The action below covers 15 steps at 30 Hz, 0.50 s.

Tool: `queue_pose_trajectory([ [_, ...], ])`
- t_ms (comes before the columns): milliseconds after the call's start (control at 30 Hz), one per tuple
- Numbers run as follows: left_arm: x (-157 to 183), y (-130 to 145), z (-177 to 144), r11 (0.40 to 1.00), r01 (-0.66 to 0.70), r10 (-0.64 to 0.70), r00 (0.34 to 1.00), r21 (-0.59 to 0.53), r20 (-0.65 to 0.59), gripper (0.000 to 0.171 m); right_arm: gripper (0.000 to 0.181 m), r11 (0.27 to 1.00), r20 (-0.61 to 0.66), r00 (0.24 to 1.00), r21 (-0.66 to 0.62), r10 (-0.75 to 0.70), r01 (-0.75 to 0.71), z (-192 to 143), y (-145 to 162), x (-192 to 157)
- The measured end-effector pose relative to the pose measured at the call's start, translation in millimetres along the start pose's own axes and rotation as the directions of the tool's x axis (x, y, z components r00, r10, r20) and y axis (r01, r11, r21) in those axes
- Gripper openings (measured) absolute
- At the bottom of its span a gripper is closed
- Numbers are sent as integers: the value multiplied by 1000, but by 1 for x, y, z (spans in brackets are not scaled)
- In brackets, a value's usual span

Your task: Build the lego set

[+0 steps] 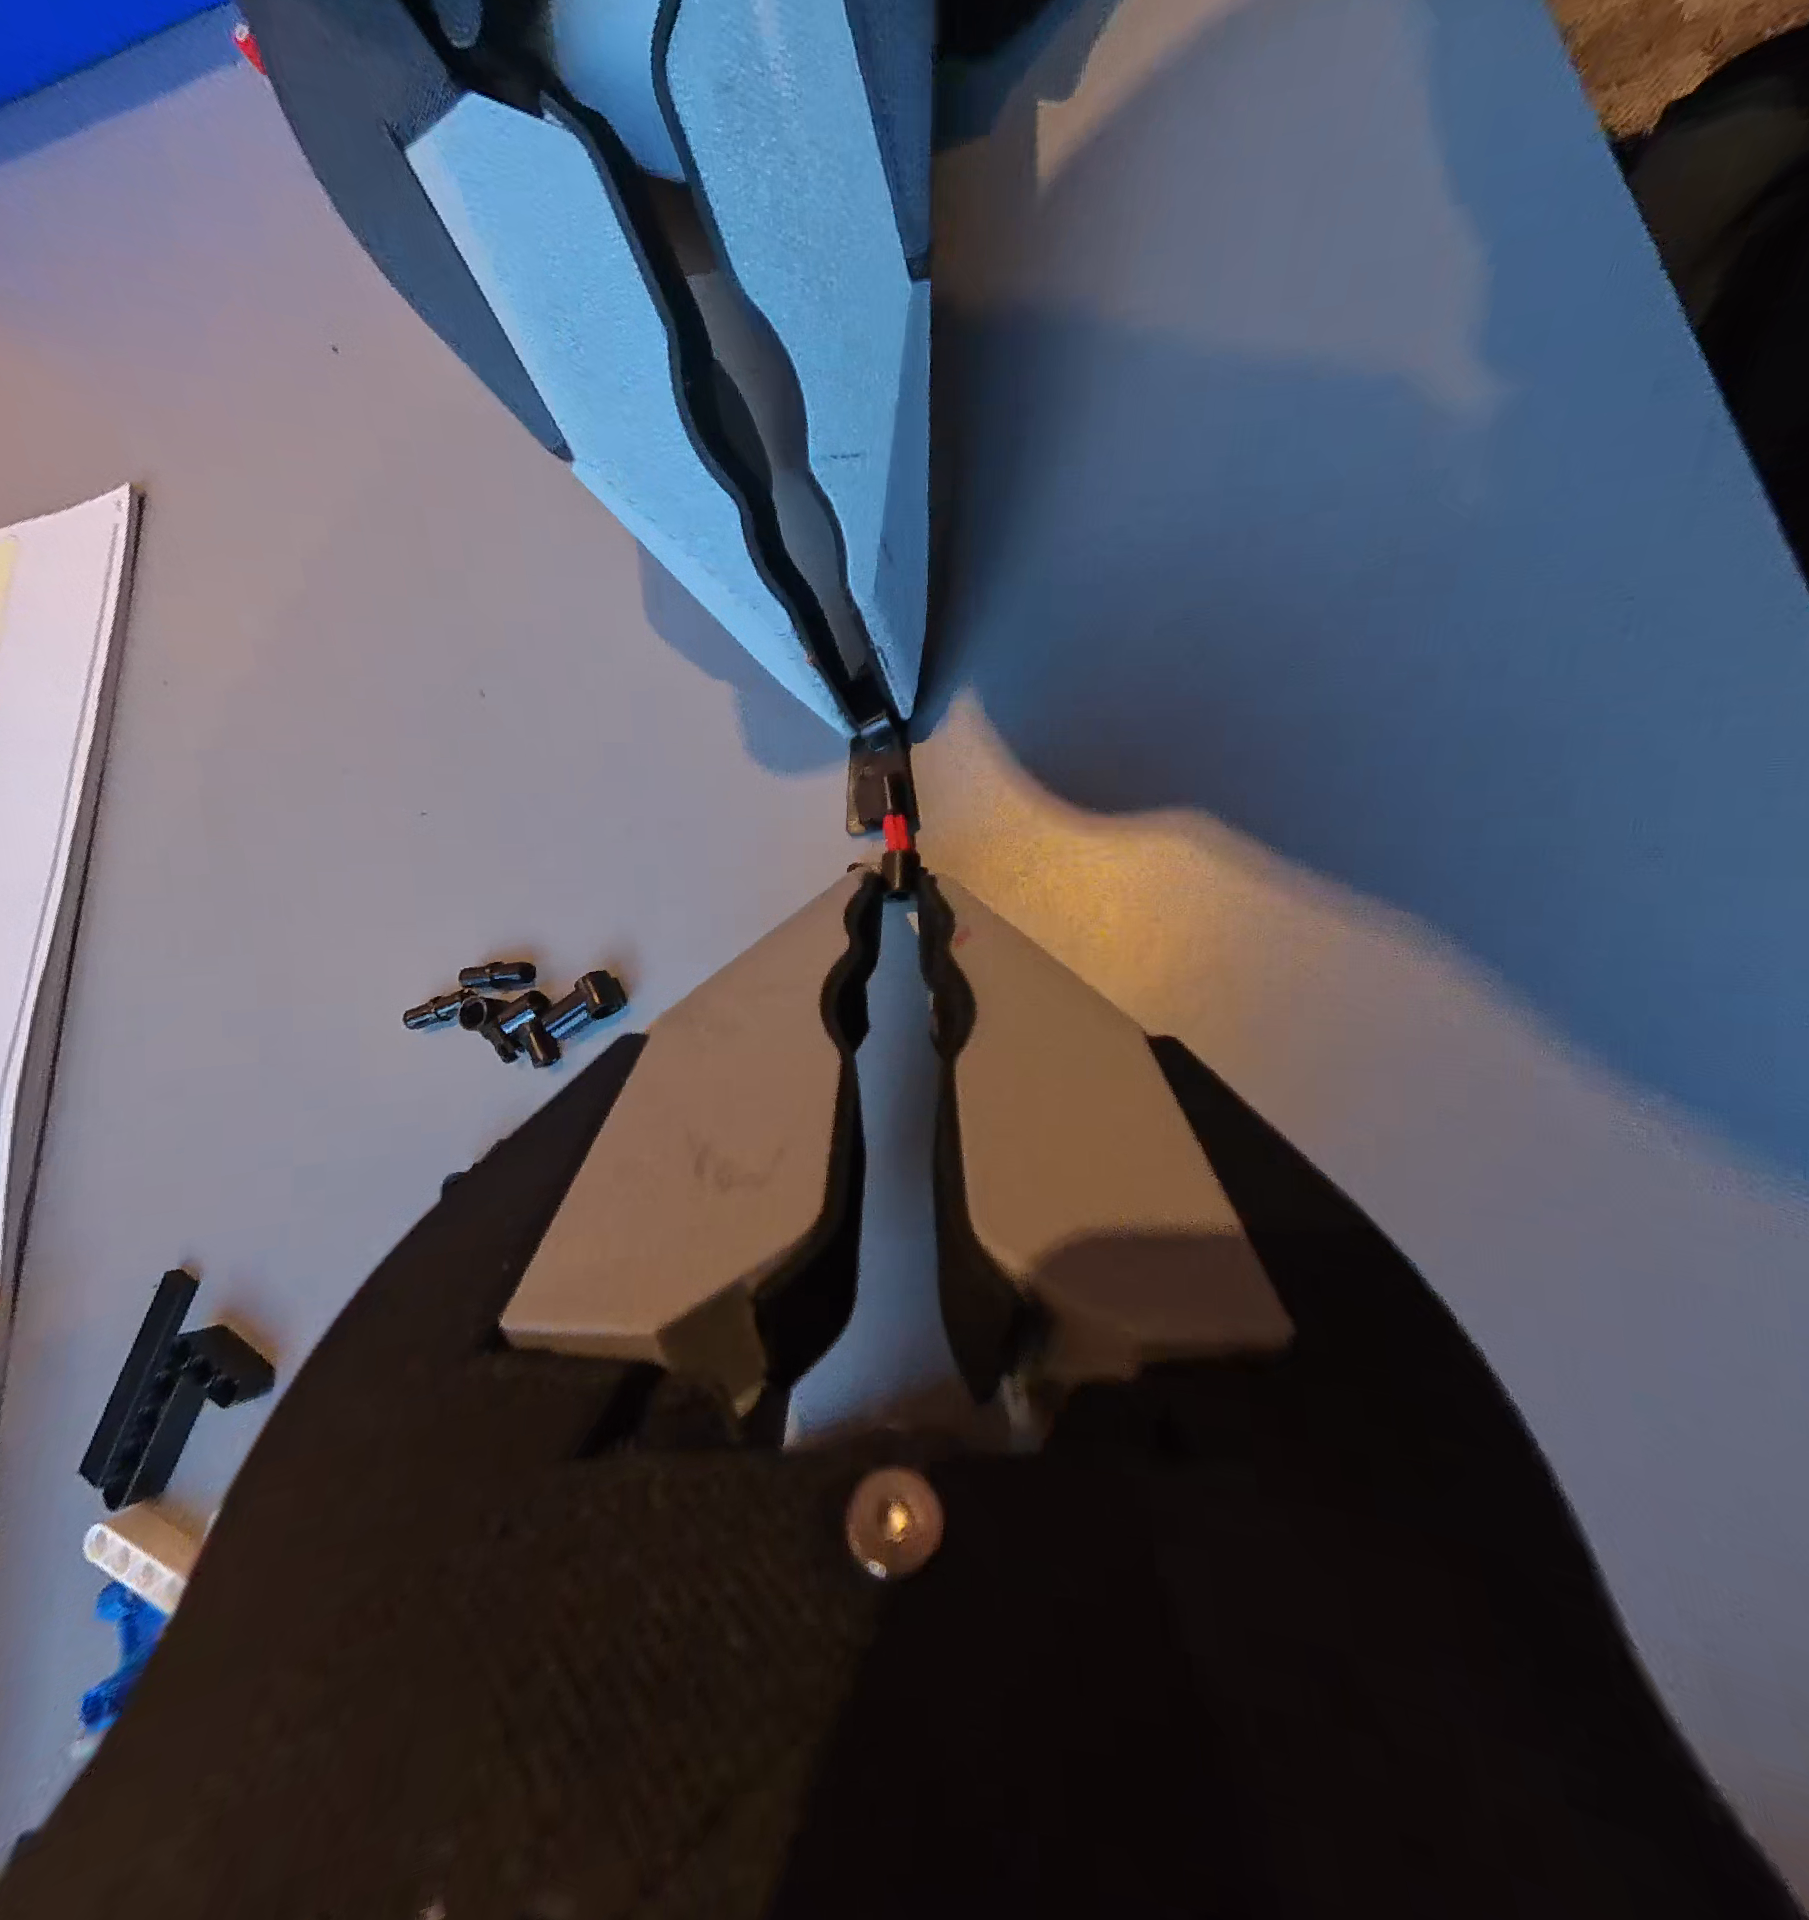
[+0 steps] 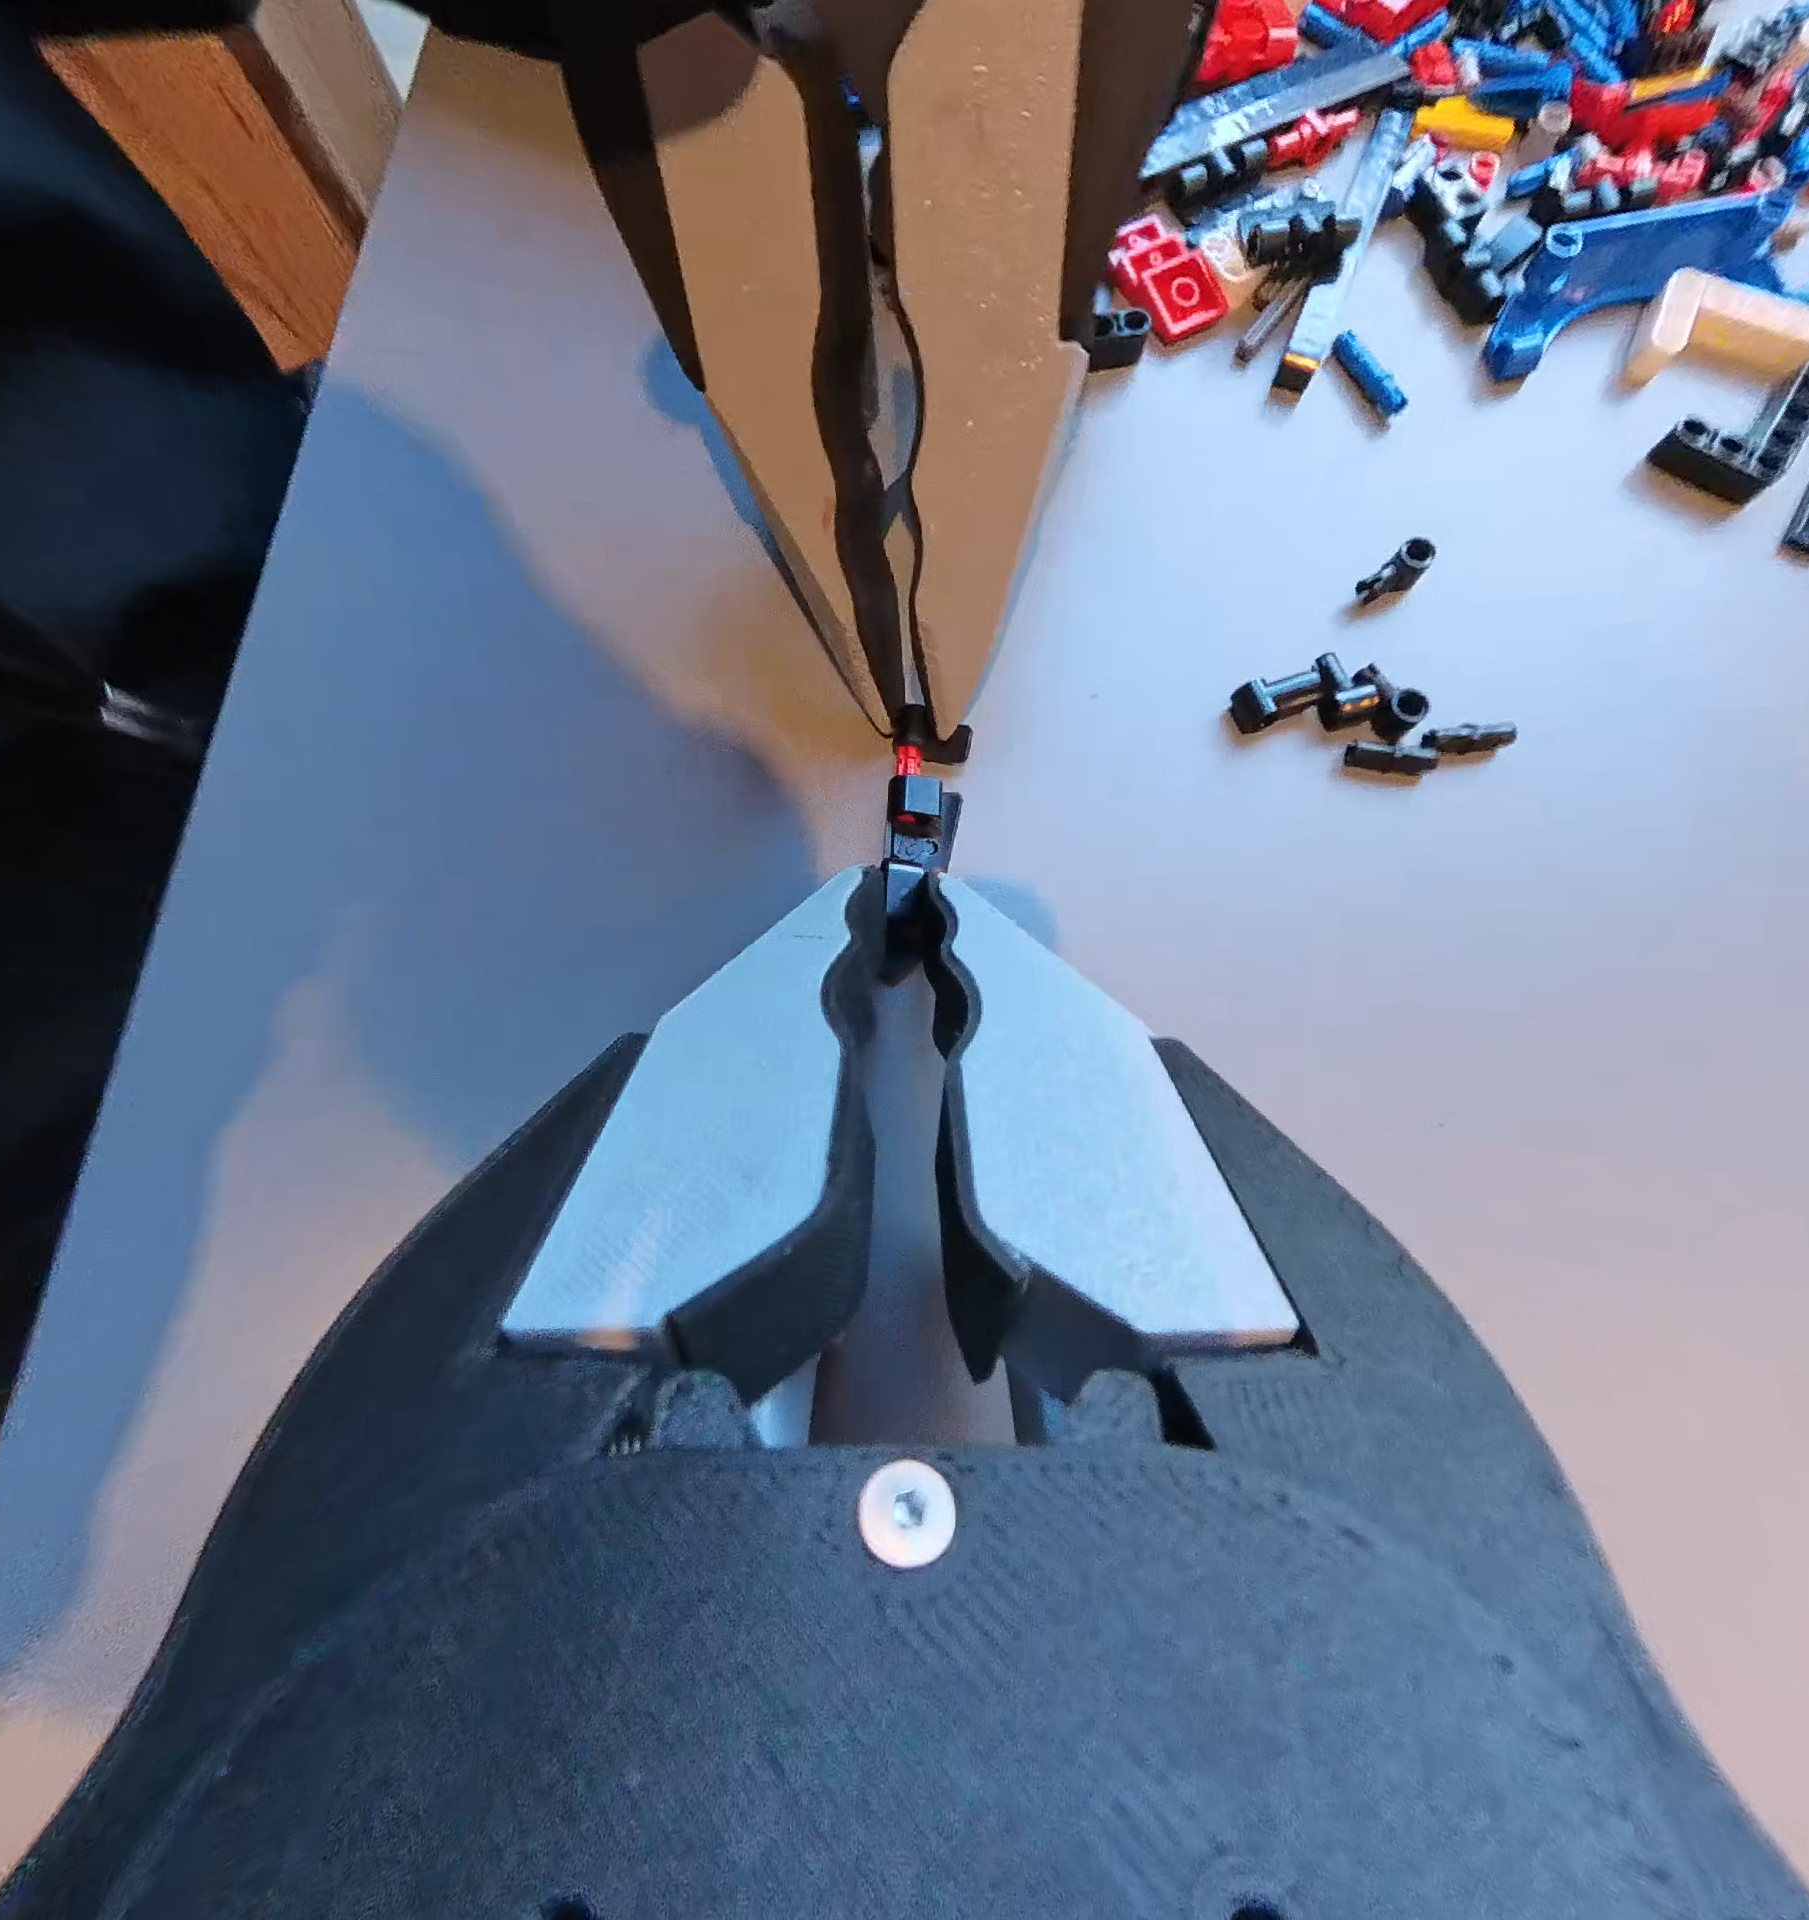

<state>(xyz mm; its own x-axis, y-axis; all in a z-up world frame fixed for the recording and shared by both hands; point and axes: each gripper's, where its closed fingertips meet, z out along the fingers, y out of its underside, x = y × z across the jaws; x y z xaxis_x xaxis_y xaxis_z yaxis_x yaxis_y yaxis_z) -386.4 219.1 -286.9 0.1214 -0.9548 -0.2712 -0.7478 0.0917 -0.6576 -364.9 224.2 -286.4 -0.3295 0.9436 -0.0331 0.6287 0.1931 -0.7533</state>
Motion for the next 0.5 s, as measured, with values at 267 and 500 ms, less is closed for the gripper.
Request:
queue_pose_trajectory([
  [267, 0, 0, 0, 998, 59, -59, 997, 20, -43, 3, 4, 997, -8, 997, -3, 72, -72, -5, 6, 3],
  [500, 0, 0, 1, 995, 95, -94, 994, 14, -51, 4, 4, 999, -8, 999, 3, 39, -39, 2, 1, -3],
])
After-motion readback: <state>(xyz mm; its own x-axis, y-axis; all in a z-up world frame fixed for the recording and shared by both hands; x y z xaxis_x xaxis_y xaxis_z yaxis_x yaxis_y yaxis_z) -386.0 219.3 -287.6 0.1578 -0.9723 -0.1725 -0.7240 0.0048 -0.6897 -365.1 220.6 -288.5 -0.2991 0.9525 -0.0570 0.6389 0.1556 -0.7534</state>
